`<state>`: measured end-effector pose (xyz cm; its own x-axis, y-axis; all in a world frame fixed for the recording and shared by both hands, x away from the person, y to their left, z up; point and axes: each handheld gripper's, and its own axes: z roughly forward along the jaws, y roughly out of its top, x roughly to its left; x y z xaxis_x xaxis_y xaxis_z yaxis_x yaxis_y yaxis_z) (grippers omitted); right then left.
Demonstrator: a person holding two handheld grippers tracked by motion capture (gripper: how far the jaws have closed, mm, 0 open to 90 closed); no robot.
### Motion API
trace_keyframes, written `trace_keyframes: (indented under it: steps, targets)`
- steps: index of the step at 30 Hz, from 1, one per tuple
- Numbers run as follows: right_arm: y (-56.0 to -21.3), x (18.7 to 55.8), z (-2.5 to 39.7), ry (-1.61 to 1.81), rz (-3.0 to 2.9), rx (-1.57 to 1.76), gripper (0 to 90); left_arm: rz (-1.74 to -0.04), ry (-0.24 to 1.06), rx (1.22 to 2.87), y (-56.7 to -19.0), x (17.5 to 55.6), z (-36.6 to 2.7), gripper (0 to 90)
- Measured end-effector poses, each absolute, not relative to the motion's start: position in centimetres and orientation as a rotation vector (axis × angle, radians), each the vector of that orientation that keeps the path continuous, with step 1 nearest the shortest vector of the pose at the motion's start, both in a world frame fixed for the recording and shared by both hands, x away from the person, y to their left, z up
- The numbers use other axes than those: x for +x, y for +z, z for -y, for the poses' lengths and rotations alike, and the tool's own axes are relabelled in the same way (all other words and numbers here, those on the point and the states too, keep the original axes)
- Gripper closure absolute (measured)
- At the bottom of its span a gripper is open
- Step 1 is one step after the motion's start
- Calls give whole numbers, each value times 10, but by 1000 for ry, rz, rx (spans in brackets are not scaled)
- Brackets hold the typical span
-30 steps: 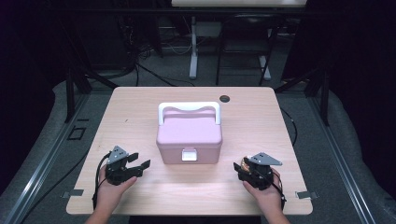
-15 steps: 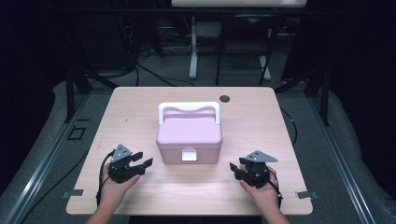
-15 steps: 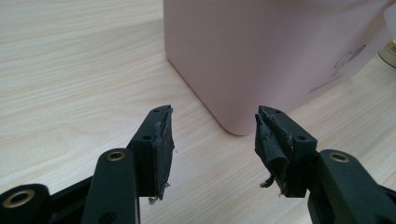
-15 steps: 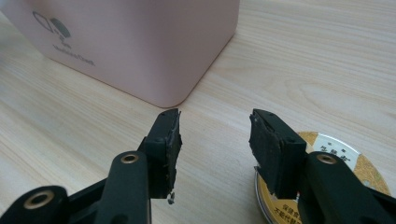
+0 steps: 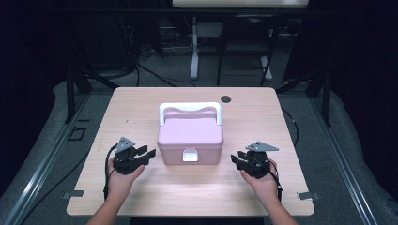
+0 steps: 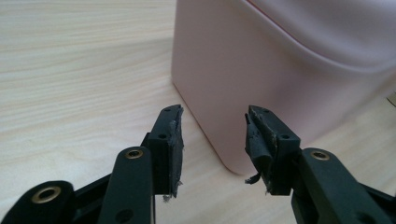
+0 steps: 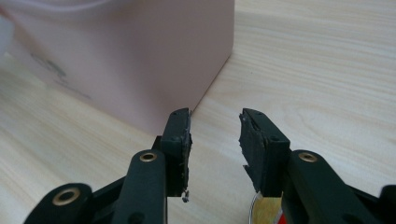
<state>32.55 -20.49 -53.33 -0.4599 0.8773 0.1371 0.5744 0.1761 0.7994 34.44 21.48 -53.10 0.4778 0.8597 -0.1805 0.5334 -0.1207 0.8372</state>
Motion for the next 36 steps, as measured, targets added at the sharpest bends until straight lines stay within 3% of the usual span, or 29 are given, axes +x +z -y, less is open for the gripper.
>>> trace_keyframes:
  steps: [5,27,36]
  targets:
    - [-530,339,202,1183,-2089,1376,606,-1198,432,1755,-530,356,-215,528]
    - [-540,358,177,1236,-1993,1364,588,-1165,417,1766,-534,362,-201,650]
    - [-542,351,172,1277,-1947,1379,733,-1156,393,1763,-534,359,-200,747]
